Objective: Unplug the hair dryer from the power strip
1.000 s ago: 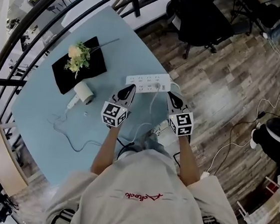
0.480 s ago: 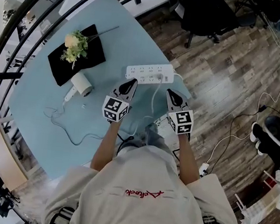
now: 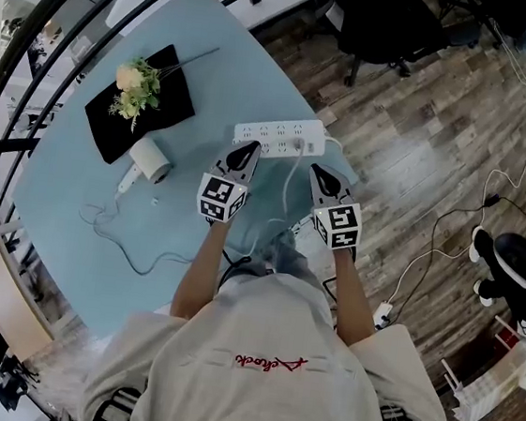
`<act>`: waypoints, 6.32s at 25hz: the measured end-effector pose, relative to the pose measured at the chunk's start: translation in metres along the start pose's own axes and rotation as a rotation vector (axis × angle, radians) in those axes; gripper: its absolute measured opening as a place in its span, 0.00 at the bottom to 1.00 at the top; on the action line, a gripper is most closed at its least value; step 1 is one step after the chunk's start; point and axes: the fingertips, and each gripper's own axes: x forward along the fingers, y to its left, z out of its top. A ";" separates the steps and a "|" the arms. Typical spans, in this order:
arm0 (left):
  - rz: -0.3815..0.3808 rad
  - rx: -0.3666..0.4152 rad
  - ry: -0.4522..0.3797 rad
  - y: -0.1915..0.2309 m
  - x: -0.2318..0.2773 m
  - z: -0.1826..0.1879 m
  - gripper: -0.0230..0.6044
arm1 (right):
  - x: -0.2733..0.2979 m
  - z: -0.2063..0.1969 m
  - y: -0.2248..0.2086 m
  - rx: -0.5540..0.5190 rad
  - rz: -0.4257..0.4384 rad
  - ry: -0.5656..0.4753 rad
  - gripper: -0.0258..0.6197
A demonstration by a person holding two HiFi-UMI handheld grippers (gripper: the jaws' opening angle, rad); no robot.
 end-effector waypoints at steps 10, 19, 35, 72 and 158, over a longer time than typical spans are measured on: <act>0.023 0.104 0.075 -0.001 0.014 -0.006 0.05 | 0.003 -0.001 -0.005 0.009 0.000 0.006 0.07; 0.022 0.196 0.155 -0.010 0.018 -0.017 0.25 | 0.008 0.001 -0.005 0.007 0.008 0.002 0.07; 0.082 0.252 0.161 -0.003 0.018 -0.024 0.26 | 0.011 -0.003 -0.001 0.007 0.019 0.009 0.07; 0.083 0.250 0.158 -0.005 0.019 -0.023 0.26 | 0.068 0.008 -0.004 -0.109 0.009 0.092 0.30; 0.027 0.220 -0.160 -0.105 -0.086 0.106 0.05 | -0.100 0.104 0.018 -0.115 -0.081 -0.270 0.23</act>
